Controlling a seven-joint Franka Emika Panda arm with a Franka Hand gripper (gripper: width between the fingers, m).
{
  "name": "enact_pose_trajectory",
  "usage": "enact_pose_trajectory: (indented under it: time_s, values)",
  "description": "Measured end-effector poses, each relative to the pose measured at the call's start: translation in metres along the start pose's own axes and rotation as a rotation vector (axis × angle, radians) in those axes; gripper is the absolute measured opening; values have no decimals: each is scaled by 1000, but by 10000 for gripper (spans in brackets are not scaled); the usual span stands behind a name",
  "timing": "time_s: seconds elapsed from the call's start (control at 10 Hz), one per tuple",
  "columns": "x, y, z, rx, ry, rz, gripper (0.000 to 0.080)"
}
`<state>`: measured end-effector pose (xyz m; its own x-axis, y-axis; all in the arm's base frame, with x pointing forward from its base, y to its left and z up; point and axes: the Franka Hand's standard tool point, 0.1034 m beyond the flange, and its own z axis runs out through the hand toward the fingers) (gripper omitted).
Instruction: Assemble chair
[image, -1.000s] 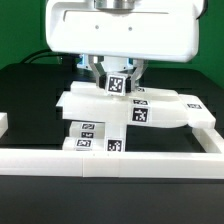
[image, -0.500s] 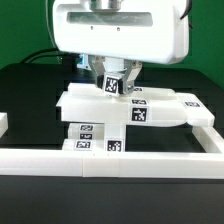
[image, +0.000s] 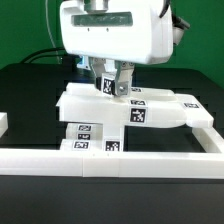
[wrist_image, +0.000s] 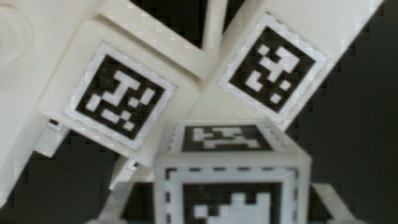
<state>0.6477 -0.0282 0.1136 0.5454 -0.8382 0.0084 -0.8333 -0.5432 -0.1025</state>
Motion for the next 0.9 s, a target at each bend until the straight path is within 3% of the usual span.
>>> enact_pose_trajectory:
  time_s: [0.1, 0.3, 0.4, 0.9]
  values:
    - [0, 0, 0, 0, 0, -22, 282]
    - [-2, -5, -3, 4, 4, -73, 594]
    - [-2, -5, -2, 2, 9, -173, 632]
    - [-6, -6, -3, -15, 15, -633, 649]
